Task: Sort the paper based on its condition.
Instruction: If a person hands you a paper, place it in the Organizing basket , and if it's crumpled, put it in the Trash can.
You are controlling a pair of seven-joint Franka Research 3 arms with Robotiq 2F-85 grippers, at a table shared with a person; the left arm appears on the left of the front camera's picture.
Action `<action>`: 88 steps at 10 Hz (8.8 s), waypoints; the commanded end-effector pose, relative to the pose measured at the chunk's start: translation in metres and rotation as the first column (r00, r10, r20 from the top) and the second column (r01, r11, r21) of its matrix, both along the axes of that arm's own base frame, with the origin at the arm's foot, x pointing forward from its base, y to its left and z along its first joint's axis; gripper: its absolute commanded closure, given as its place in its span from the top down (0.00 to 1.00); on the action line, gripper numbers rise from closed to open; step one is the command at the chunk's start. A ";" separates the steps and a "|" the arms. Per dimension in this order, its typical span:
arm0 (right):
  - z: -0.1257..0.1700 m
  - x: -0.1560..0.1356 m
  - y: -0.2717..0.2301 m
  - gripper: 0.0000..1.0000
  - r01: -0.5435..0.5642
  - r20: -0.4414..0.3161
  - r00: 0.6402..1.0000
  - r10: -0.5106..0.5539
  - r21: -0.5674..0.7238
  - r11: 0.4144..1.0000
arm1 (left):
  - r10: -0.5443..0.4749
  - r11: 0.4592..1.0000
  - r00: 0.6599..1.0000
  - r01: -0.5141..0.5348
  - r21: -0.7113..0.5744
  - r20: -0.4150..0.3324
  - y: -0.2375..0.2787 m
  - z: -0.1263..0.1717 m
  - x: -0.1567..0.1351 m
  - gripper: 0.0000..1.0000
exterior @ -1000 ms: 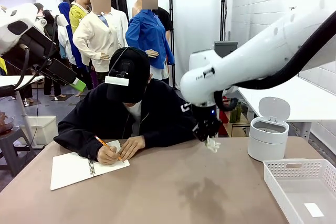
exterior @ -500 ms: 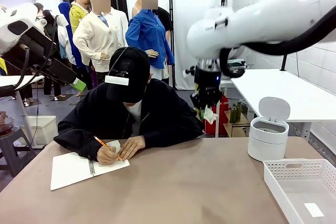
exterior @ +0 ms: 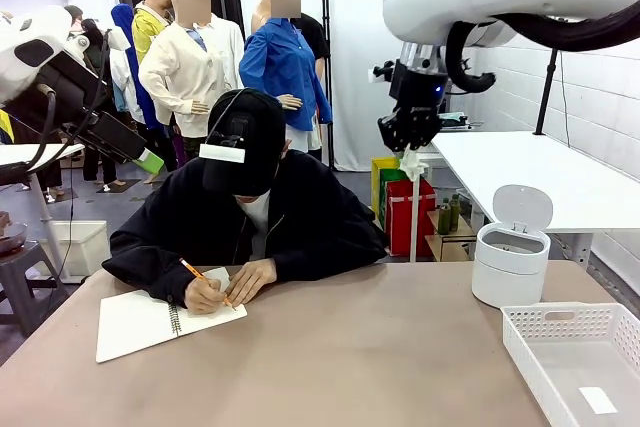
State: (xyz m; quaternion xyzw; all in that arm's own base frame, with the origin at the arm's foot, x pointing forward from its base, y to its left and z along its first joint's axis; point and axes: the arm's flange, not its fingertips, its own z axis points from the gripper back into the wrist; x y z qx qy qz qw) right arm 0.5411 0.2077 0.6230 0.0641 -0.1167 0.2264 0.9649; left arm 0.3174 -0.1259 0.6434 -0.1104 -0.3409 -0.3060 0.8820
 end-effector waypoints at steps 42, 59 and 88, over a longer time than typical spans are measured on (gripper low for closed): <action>-0.089 0.035 -0.152 1.00 0.119 -0.048 0.991 -0.129 -0.173 0.978 | 0.001 1.000 1.000 -0.001 -0.002 0.001 0.001 0.000 0.000 1.00; -0.054 0.010 -0.113 1.00 0.003 -0.078 0.997 -0.002 0.005 1.000 | 0.001 1.000 1.000 -0.001 -0.002 0.001 0.001 0.000 0.000 1.00; 0.024 -0.116 -0.018 1.00 -0.527 0.398 0.803 0.444 0.125 0.841 | 0.001 1.000 1.000 -0.001 -0.002 0.001 0.001 0.000 0.000 1.00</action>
